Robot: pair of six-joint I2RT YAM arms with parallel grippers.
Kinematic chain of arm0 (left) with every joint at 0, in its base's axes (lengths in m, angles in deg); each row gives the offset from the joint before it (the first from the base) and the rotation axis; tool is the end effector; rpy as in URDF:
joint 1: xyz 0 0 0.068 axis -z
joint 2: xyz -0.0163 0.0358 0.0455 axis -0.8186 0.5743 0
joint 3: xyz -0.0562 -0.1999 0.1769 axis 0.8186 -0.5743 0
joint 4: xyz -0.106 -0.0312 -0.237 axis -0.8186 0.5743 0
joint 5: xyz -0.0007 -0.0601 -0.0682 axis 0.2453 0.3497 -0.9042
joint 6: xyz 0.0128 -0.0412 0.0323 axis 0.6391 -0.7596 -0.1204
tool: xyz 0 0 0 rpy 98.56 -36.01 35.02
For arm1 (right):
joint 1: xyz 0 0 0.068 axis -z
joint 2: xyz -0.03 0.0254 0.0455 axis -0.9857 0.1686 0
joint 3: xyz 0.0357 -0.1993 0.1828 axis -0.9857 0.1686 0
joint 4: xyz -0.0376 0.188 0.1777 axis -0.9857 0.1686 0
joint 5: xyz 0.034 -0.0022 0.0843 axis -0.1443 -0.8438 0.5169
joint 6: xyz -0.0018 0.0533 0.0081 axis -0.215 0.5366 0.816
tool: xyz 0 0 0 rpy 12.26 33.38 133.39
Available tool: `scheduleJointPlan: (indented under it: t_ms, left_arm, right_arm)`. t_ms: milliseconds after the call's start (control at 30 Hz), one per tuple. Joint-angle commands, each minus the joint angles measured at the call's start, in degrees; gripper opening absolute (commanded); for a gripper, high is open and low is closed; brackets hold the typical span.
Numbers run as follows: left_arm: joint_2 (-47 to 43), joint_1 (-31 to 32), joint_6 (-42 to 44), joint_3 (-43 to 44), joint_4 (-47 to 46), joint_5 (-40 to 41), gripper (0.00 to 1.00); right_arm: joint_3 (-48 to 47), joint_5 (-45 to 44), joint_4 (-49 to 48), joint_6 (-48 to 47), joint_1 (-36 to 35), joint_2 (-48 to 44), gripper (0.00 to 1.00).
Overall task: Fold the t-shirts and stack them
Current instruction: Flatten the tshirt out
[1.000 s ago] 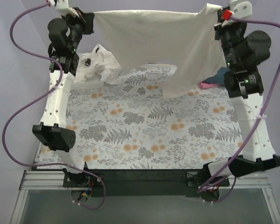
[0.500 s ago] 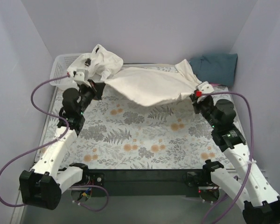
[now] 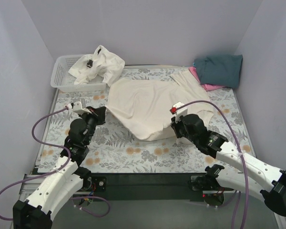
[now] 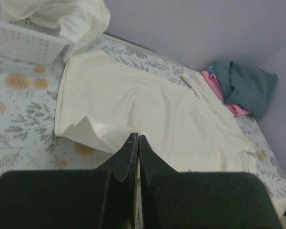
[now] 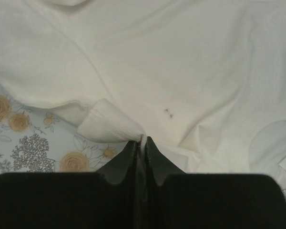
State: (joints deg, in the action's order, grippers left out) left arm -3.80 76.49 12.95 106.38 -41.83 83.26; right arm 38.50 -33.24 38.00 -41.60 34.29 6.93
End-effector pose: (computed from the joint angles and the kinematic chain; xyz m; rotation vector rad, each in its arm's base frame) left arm 0.1640 -0.0583 0.2725 -0.7634 1.5391 -1.0161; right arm 0.1484 0.1398 0.2701 -0.5670 1.9109 0.2796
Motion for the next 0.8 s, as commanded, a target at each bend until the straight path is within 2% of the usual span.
scheduleJointPlan:
  t_ms: [0, 33, 67, 133, 200, 233, 333, 433, 600, 667, 767]
  left_arm:
    - [-0.4, 0.08, -7.71, -3.29, 9.23, 4.61, 0.0]
    - [-1.27, 0.08, -9.3, -4.61, 12.21, 4.52, 0.03]
    - [-3.72, 0.17, -10.63, -5.67, 13.37, 4.26, 0.23]
    - [-6.98, 0.17, -14.14, -8.75, 17.84, 4.87, 0.38]
    - [-12.42, 0.17, -15.21, -10.42, 21.37, 6.8, 0.77]
    - [-14.97, 0.17, -15.3, -10.43, 22.25, 7.5, 0.85]
    - [-15.52, 0.17, -15.3, -9.03, 22.61, 10.32, 0.86]
    - [-9.57, 0.17, -14.16, -7.8, 15.33, 10.59, 0.87]
    - [10.12, 0.26, -10.03, -2.44, -1.17, 5.33, 0.88]
    - [17.92, 0.34, -9.94, 0.98, -3.48, 2.6, 0.88]
    - [25.14, 1.13, -10.11, 2.31, -8.85, -1.71, 0.88]
  right_arm:
    - [-1.69, -1.85, 3.11, 6.61, -4.35, 1.26, 0.06]
    - [-2.13, -2.03, 5.56, 7.23, -7.06, 1.62, 0.06]
    - [-2.75, -1.94, 6.71, 7.93, -8.57, 2.14, 0.08]
    - [-3.1, -2.02, 10.66, 10.82, -12.86, 3.02, 0.11]
    - [-3.02, -1.94, 14.62, 14.34, -15.61, 4.17, 0.16]
    - [-2.75, -1.24, 15.33, 15.22, -18.14, 4.78, 0.2]
    - [-1.87, 4.03, 16.74, 17.24, -22.1, 5.31, 0.37]
    - [-1.96, 3.17, 17.18, 18.48, -23.52, 4.09, 0.54]
    - [-3.89, -9.57, 16.22, 17.79, -23.44, -1.19, 0.76]
    - [-3.72, -13.43, 14.73, 16.64, -23.09, -1.46, 0.8]
    - [-2.24, -16.86, 12.53, 16.11, -20.98, 1.25, 0.8]
